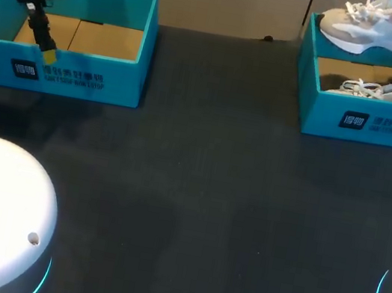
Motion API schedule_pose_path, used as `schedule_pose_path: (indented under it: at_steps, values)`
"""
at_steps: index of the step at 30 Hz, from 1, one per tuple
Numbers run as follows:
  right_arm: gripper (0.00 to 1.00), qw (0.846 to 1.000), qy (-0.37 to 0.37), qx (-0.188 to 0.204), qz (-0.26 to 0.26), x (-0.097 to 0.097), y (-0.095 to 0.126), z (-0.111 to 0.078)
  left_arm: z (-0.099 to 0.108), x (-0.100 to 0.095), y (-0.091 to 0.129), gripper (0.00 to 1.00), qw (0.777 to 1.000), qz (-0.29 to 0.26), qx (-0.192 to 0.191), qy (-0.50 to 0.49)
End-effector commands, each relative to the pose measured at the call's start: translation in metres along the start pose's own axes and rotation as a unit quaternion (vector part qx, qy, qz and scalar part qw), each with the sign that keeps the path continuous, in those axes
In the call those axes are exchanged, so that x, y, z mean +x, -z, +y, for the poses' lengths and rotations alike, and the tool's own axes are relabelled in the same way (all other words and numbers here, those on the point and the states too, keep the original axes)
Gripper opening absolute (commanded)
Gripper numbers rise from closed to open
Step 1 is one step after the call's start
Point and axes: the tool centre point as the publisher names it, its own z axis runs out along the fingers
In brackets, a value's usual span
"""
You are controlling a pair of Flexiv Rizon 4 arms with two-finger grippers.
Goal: Take the shoe out of the shoebox, open the shoe tongue, remove and reinsert the insole, then place the shoe into the shoebox
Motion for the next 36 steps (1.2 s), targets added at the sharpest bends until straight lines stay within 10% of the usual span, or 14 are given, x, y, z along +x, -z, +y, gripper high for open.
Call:
schedule_pose_path:
  at_steps: [1,21,36]
  values:
    - [0.00,1.000,0.000,0.001,0.001,-0.001,0.001,0.002,-0.007,-0.005,0.003,1.00,0.999,0.009,-0.019,0.038]
    - [0.00,1.000,-0.025,-0.007,-0.012,-0.012,-0.027,-0.008,0.010,-0.040,0.018,1.00,0.920,0.005,-0.017,0.392]
    - [0.00,0.998,-0.060,-0.012,0.007,-0.017,-0.037,-0.012,0.010,-0.041,0.020,1.00,0.919,0.024,-0.020,0.394]
